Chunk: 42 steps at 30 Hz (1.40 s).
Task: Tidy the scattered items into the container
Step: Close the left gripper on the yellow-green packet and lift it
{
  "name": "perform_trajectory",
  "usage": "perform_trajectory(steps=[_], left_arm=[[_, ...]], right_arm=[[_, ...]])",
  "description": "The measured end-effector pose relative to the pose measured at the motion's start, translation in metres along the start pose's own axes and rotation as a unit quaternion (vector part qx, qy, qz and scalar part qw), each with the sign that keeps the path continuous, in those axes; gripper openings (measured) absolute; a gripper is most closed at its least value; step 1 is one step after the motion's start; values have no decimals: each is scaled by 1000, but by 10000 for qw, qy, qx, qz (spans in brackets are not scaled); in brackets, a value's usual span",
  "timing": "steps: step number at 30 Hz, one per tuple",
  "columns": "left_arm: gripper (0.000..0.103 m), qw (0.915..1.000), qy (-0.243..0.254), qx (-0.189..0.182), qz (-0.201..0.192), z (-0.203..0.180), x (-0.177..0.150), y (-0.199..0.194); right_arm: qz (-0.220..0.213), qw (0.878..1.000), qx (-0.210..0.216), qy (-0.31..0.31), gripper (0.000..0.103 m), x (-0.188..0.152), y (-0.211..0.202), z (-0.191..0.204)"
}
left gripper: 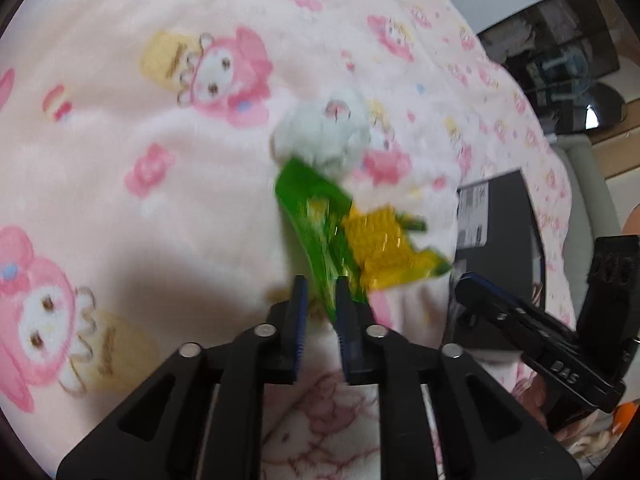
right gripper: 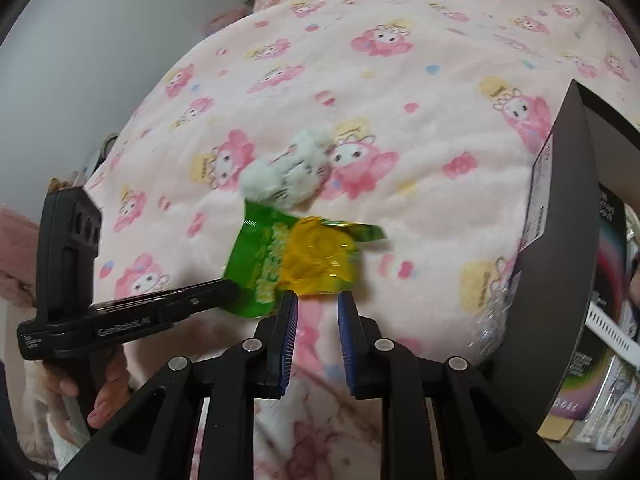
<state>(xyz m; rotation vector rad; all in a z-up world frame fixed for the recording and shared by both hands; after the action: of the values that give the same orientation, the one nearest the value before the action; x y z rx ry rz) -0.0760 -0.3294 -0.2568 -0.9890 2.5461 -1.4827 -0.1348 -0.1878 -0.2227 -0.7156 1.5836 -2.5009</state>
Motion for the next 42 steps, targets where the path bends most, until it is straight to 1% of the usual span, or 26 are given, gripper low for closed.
perform_trajectory(steps=[1, 2, 4, 8, 11, 14, 16, 18, 19, 20, 21, 22, 24, 26, 27, 28, 29, 31, 33, 35, 36, 38, 39, 40, 41, 42], left_arm=[[27, 10000, -36, -55, -60, 0, 6, 0], [30, 9999, -76, -37, -90, 2, 10, 1], [31, 9999, -120, 21, -83, 5, 17, 9], [32, 9995, -248, 55, 179, 13, 19, 38], [32, 9993, -231, 89, 291, 14, 17, 50], [32, 9992, -195, 71, 336, 15, 15, 55], [32, 9990, -248, 20, 359, 16, 17, 57], [27, 9992, -196, 41, 341, 15, 17, 56], [14, 9993, -158, -9, 335, 12, 16, 55], [6, 9991, -163, -124, 358, 9, 15, 55], [5, 9988, -144, -227, 407, 4, 14, 56], [4, 9990, -106, -210, 385, 0, 13, 55], [2, 9997, -47, -38, 241, -2, 14, 46], [1, 9999, -140, -76, 69, 0, 14, 32], [1, 9999, -146, 33, -3, 3, 14, 27], [1, 9998, -172, 95, -43, 7, 12, 22], [1, 9998, -199, 71, -42, 9, 12, 20], [1, 9999, -120, 106, 6, 11, 11, 22], [2, 9997, -167, -1, 156, 14, 11, 31], [10, 9991, -319, -64, 287, 18, 13, 45], [11, 9987, -344, -80, 363, 19, 14, 52], [9, 9986, -323, -28, 427, 18, 16, 59], [8, 9988, -267, 14, 417, 16, 17, 58], [4, 9991, -205, 48, 381, 14, 17, 56], [3, 9992, -158, 62, 352, 11, 17, 53], [3, 9994, -79, 94, 321, 6, 16, 49]], right_arm=[[-14, 10000, 24, 32, 19, 6, 4, 0], [-17, 10000, 18, 53, 20, 10, 8, -1], [-36, 9999, -30, 127, 23, 17, 15, -4], [136, 9988, -4, 468, 27, 24, 39, -13], [340, 9966, 370, 658, 27, 23, 55, -13], [447, 9958, 615, 508, 27, 18, 61, -2], [414, 9970, 506, 404, 29, 18, 66, -1], [396, 9963, 558, 525, 31, 19, 70, -4], [381, 9959, 584, 572, 32, 21, 71, -6], [384, 9956, 606, 598, 34, 21, 72, -7], [400, 9957, 602, 578, 34, 21, 73, -7], [405, 9963, 533, 537, 35, 19, 72, -6], [374, 9970, 430, 533, 35, 18, 66, -5], [202, 9978, 256, 582, 39, 17, 55, -9], [110, 9981, 176, 583, 40, 17, 50, -11], [51, 9985, 57, 546, 45, 17, 46, -12], [58, 9987, -13, 502, 50, 18, 45, -14], [109, 9989, -13, 447, 51, 18, 46, -14], [197, 9989, -26, 415, 54, 19, 54, -15], [363, 9981, 90, 482, 54, 20, 65, -18], [392, 9972, 286, 577, 54, 21, 68, -19], [506, 9945, 615, 674, 52, 23, 72, -19], [541, 9939, 702, 657, 49, 22, 72, -17], [582, 9922, 874, 667, 40, 22, 72, -15], [643, 9901, 1015, 722, 38, 21, 71, -13], [642, 9903, 997, 718, 38, 20, 68, -12]])
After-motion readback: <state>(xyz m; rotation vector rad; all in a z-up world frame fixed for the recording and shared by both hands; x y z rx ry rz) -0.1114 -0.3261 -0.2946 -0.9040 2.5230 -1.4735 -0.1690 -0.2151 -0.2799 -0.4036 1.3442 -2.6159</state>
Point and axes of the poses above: each gripper's, at about its wrist camera, not at the fingertips, and y roughly the way its jaws point, z to its left, x to its top, the point moved 7 cm from there along y, roughly the way its jaws point, and after that the axes turned 6 degrees about y, right-handed, at the moved point
